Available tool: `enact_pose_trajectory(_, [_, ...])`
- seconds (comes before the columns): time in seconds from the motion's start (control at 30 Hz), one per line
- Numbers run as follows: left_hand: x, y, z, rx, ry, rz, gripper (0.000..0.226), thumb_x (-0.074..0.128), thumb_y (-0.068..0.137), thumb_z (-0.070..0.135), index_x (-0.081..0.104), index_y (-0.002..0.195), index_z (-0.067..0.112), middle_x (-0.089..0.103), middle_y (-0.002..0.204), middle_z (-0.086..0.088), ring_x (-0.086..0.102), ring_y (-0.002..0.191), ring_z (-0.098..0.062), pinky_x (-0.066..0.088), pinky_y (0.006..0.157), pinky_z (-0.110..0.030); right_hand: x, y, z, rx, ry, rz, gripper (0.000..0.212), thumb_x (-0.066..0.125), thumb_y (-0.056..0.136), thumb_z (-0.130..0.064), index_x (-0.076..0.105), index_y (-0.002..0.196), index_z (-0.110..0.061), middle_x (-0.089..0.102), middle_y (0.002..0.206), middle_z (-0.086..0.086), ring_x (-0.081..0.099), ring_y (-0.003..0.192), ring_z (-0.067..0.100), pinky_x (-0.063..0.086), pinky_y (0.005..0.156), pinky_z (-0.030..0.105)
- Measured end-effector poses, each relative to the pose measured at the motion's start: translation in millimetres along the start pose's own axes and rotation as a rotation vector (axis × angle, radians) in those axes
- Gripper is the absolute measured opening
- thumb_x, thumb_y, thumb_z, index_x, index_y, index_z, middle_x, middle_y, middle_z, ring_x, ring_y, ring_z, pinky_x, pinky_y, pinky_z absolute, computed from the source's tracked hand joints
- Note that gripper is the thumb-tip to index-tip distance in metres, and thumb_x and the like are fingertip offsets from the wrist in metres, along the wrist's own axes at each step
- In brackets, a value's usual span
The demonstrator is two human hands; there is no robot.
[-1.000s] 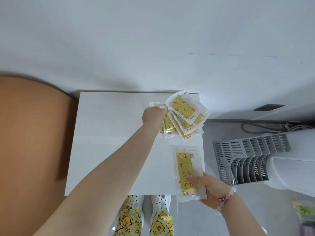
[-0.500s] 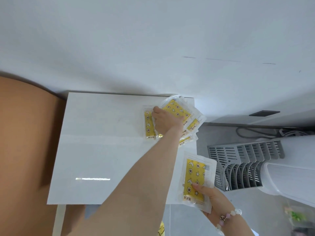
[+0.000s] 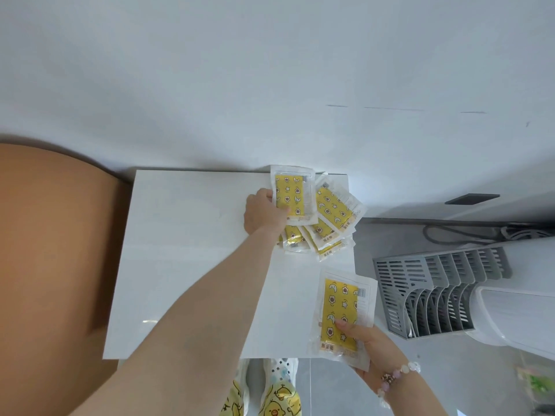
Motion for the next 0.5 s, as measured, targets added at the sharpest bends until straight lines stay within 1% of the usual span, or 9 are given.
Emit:
enact_pose_trajectory(0.03, [-4.8, 0.5, -2.8, 0.009, -0.040, 0.017, 0.035, 0.071, 0.081, 0.027, 0.058, 0.113, 0.021, 0.049, 0.116, 0.000, 0.058, 0.098, -0.019, 0.043, 0.076, -0.028, -0.1, 0.2, 0.4, -0.008, 0.007, 0.012, 0.035, 0.059, 0.079, 0.004, 0.061, 0.114, 0.002, 0.070, 0.104, 0.020, 0.071, 0.078, 0.029, 0.060, 0.065, 0.036])
enact_pose_trajectory(0.1, [-17.2, -0.7, -10.7, 0.024, -0.109, 0.053, 0.030, 0.070, 0.081, 0.025, 0.062, 0.109, 0.020, 0.048, 0.112, 0.002, 0.055, 0.091, -0.013, 0.042, 0.076, -0.025, 0.8, 0.0, 0.9, -0.020, 0.027, 0.031, 0.031, 0.056, 0.087, -0.002, 0.060, 0.117, 0.000, 0.070, 0.105, 0.019, 0.069, 0.084, 0.029, 0.056, 0.075, 0.041])
enact_pose_trajectory(0.13, [-25.0, -2.4, -16.3, 0.026, -0.147, 0.070, 0.026, 0.070, 0.080, 0.023, 0.063, 0.105, 0.019, 0.052, 0.110, 0.002, 0.055, 0.090, -0.012, 0.042, 0.076, -0.024, 2.0, 0.3, 0.6, -0.024, 0.048, 0.039, 0.030, 0.054, 0.090, -0.009, 0.060, 0.119, -0.002, 0.070, 0.107, 0.018, 0.068, 0.089, 0.030, 0.054, 0.079, 0.043])
enact_pose_trajectory(0.17, [-33.6, -5.4, -23.8, 0.018, -0.197, 0.090, 0.022, 0.070, 0.080, 0.020, 0.063, 0.100, 0.018, 0.058, 0.105, 0.002, 0.058, 0.091, -0.014, 0.043, 0.077, -0.024, 4.9, -0.6, -0.5, -0.027, 0.076, 0.043, 0.031, 0.051, 0.094, -0.018, 0.059, 0.120, -0.006, 0.069, 0.109, 0.017, 0.066, 0.092, 0.031, 0.052, 0.078, 0.044])
enact_pose_trajectory(0.23, [-52.5, -17.5, -40.8, -0.031, -0.296, 0.133, 0.016, 0.072, 0.078, 0.015, 0.063, 0.090, 0.017, 0.066, 0.093, 0.001, 0.064, 0.092, -0.020, 0.048, 0.079, -0.028, 13.8, -1.0, -6.0, -0.053, 0.150, 0.019, 0.036, 0.041, 0.097, -0.033, 0.060, 0.118, -0.011, 0.070, 0.105, 0.015, 0.068, 0.087, 0.031, 0.054, 0.067, 0.040])
enact_pose_trajectory(0.3, [-68.7, -37.4, -52.9, -0.076, -0.385, 0.142, 0.015, 0.075, 0.075, 0.013, 0.062, 0.081, 0.018, 0.069, 0.085, 0.002, 0.066, 0.087, -0.021, 0.051, 0.080, -0.031, 25.0, -2.4, -11.0, -0.052, 0.239, -0.012, 0.045, 0.034, 0.097, -0.044, 0.064, 0.110, -0.013, 0.073, 0.093, 0.013, 0.071, 0.076, 0.030, 0.056, 0.056, 0.035])
enact_pose_trajectory(0.33, [-72.8, -50.2, -55.7, -0.087, -0.471, 0.108, 0.017, 0.076, 0.075, 0.009, 0.061, 0.078, 0.018, 0.069, 0.081, 0.003, 0.067, 0.081, -0.018, 0.052, 0.076, -0.028, 29.1, -2.3, -11.4, -0.045, 0.263, -0.017, 0.050, 0.031, 0.096, -0.049, 0.064, 0.109, -0.013, 0.072, 0.094, 0.014, 0.070, 0.078, 0.032, 0.055, 0.057, 0.036])
enact_pose_trajectory(0.43, [-64.9, -96.0, -50.2, -0.088, -0.722, -0.122, 0.020, 0.073, 0.077, -0.001, 0.059, 0.075, 0.014, 0.071, 0.074, 0.003, 0.067, 0.063, -0.007, 0.051, 0.057, -0.013, 36.9, 0.4, -4.3, 0.019, 0.254, -0.042, 0.067, 0.032, 0.085, -0.066, 0.061, 0.114, -0.014, 0.066, 0.110, 0.018, 0.060, 0.100, 0.036, 0.047, 0.078, 0.044])
enact_pose_trajectory(0.5, [-49.4, -124.2, -47.5, -0.073, -0.730, -0.266, 0.022, 0.072, 0.075, -0.004, 0.058, 0.072, 0.012, 0.072, 0.071, 0.002, 0.067, 0.063, -0.010, 0.052, 0.057, -0.016, 38.2, 3.1, 0.9, 0.043, 0.230, -0.061, 0.080, 0.034, 0.074, -0.076, 0.062, 0.115, -0.013, 0.066, 0.113, 0.019, 0.058, 0.106, 0.037, 0.044, 0.087, 0.047])
Point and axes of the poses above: each hand's wrist, its own y-axis towards the middle knuckle, its own x-axis out of the palm, z = x × y, the point moved 10 cm from there along y, towards the middle knuckle
